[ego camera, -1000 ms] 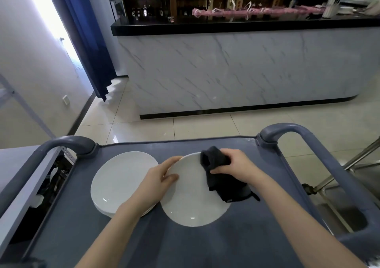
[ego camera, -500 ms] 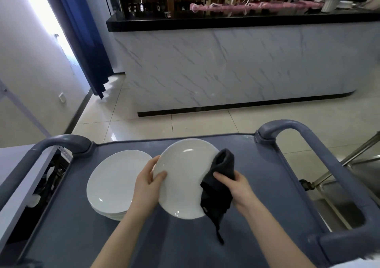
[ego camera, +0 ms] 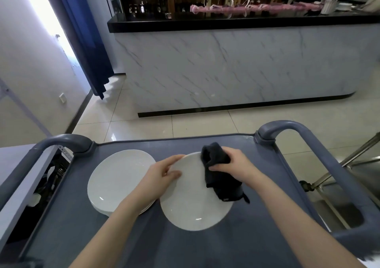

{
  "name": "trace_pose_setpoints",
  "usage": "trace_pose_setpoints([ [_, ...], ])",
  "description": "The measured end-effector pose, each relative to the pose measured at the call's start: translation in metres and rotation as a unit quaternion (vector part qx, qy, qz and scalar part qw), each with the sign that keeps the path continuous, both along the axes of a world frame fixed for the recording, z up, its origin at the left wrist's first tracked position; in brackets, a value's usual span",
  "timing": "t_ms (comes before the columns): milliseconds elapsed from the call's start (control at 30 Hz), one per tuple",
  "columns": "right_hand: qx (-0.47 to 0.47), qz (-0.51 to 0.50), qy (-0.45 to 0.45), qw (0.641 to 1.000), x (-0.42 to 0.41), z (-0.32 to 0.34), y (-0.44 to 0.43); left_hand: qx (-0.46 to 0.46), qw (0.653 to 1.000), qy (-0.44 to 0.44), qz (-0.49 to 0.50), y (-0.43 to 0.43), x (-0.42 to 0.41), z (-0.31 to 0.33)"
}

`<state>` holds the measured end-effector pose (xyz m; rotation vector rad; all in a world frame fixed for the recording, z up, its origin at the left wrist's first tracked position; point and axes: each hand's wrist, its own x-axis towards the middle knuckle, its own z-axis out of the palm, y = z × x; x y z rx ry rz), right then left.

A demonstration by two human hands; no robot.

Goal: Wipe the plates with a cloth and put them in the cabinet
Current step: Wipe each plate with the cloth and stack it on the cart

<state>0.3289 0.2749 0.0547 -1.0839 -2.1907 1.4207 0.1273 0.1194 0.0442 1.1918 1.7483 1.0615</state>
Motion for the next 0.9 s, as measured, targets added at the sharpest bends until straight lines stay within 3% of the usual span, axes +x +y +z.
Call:
trace_pose_setpoints([
  [133, 0.068, 0.035, -0.014, 0.997, -0.011, 0.01, 0.0, 0.009, 0.999, -0.026, 0.029, 0.002, 0.005, 0.001],
  [267, -0.047, -0.114, 0.121, 0.985, 0.001, -0.008, -0.006, 0.054, 0.989, -0.057, 0.125, -0.007, -0.001, -0.008],
  [367, -0.227, -0.277, 0.25, 0.899, 0.004, -0.036, -0.021, 0.056, 0.983, -0.106, 0.137, -0.014, 0.004, -0.017],
  [433, -0.309, -0.327, 0.286, 0.846, 0.003, -0.05, -0.031, 0.061, 0.978, -0.144, 0.141, -0.016, 0.013, -0.022],
  [467, -0.324, -0.339, 0.284, 0.836, 0.003, -0.054, -0.034, 0.062, 0.974, -0.161, 0.147, -0.016, 0.017, -0.024],
  [500, -0.324, -0.341, 0.272, 0.84, 0.004, -0.057, -0.036, 0.06, 0.972, -0.17, 0.152, -0.016, 0.019, -0.025],
  [567, -0.279, -0.315, 0.22, 0.88, 0.009, -0.057, -0.032, 0.053, 0.977, -0.146, 0.149, -0.018, 0.018, -0.024],
  [700, -0.071, -0.141, 0.074, 0.985, 0.02, -0.034, -0.009, 0.02, 0.996, -0.016, 0.087, -0.016, 0.0, -0.017],
  [800, 0.049, -0.003, -0.028, 0.998, 0.006, -0.008, 0.0, 0.0, 0.996, 0.084, 0.026, -0.006, -0.002, -0.007],
  [900, 0.097, 0.053, -0.024, 0.994, -0.019, 0.007, -0.004, 0.01, 0.992, 0.123, 0.008, -0.003, 0.004, -0.004],
])
